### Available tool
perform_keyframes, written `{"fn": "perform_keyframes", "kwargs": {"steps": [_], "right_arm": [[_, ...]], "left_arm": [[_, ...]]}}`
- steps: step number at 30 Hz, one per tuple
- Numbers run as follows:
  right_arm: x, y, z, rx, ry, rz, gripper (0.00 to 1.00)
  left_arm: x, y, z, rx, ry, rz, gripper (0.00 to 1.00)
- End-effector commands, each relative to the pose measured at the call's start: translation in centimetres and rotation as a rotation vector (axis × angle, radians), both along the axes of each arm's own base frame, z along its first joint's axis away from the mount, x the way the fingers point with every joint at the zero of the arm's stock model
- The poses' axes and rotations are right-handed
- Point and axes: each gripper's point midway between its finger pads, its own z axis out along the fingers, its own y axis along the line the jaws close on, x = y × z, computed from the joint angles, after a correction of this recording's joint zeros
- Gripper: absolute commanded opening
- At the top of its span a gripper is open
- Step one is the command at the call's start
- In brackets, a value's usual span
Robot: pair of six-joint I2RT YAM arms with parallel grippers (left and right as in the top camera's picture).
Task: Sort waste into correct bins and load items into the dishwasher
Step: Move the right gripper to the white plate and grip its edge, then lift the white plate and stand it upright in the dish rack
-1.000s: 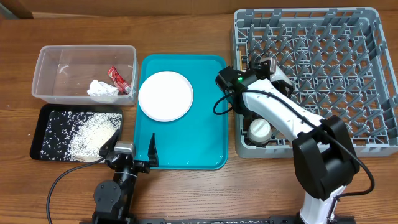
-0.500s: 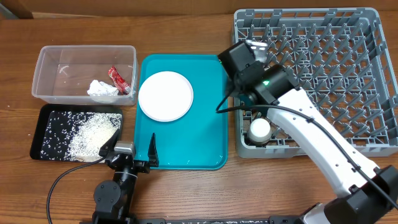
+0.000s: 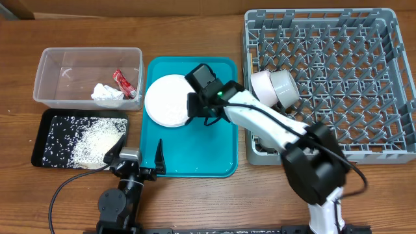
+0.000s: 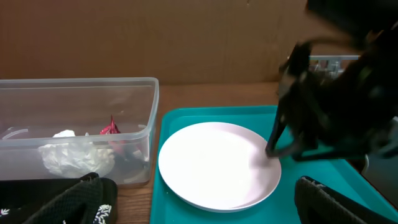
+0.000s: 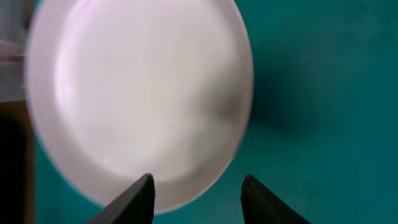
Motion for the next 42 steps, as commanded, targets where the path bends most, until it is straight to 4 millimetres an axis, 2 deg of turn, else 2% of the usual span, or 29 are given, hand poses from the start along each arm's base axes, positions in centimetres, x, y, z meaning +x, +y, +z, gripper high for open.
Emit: {"fn": "perform_keyframes", "kwargs": {"steps": [1,2,4,7,10,14,15,18,20,21,22,25,27,31,34,38,42], "right_arm": [[0.7,-0.7,-3.5,-0.027,0.038,-0.039,0.47],[0.7,-0.7,-4.1,-0.034,0.045,-0.04,0.46],[0.4,-0.9,-5.4,-0.051,0.066,-0.039,0.35],[-0.2,-1.9,-6.3,-0.101,0.097,-0.049,0.05],[0.1,-3.0,-4.8,-0.139,0.081,-0.07,0.04],[1.9,-5.5,0.9,-0.182,-0.025,-0.139,0.04],[2.9,-7.1,5.1,-0.182,-0.111,-0.182,0.04],[4.1,-10.9,11.8,-0.212,-0.278,-0.247,0.04],[4.4,-14.4,16.2,-0.282,-0.395,-0.294,0.04],[4.3,-16.9,18.3,-0.349,-0.45,-0.329,0.04],[4.0,-18.7,19.6,-0.4,-0.481,-0.36,0.04],[3.1,-26.0,23.6,-0.646,-0.572,-0.512,0.04],[2.6,-29.8,25.1,-0.809,-0.595,-0.586,0.04],[2.2,-34.7,26.4,-1.028,-0.579,-0.658,0.04],[2.8,-37.2,26.0,-1.093,-0.538,-0.682,0.04],[3.6,-39.6,23.8,-1.147,-0.46,-0.702,0.04],[4.5,-40.9,21.1,-1.195,-0.382,-0.687,0.04]], "left_arm": [[0.0,0.3,-0.1,0.02,-0.001,0.017,1.0],[0.0,0.3,-0.1,0.02,-0.001,0.017,1.0],[0.0,0.3,-0.1,0.02,-0.001,0.017,1.0],[0.0,0.3,-0.1,0.02,-0.001,0.017,1.0],[0.0,0.3,-0.1,0.02,-0.001,0.017,1.0],[0.0,0.3,-0.1,0.02,-0.001,0.017,1.0],[0.0,0.3,-0.1,0.02,-0.001,0.017,1.0],[0.0,0.3,-0.1,0.02,-0.001,0.017,1.0],[0.0,0.3,-0.1,0.02,-0.001,0.017,1.0],[0.0,0.3,-0.1,0.02,-0.001,0.017,1.0],[0.0,0.3,-0.1,0.02,-0.001,0.017,1.0],[0.0,0.3,-0.1,0.02,-0.001,0.017,1.0],[0.0,0.3,-0.1,0.02,-0.001,0.017,1.0],[0.0,0.3,-0.1,0.02,-0.001,0.017,1.0],[0.0,0.3,-0.1,0.02,-0.001,0.017,1.0],[0.0,0.3,-0.1,0.02,-0.001,0.017,1.0],[0.0,0.3,-0.1,0.02,-0.001,0.017,1.0]]}}
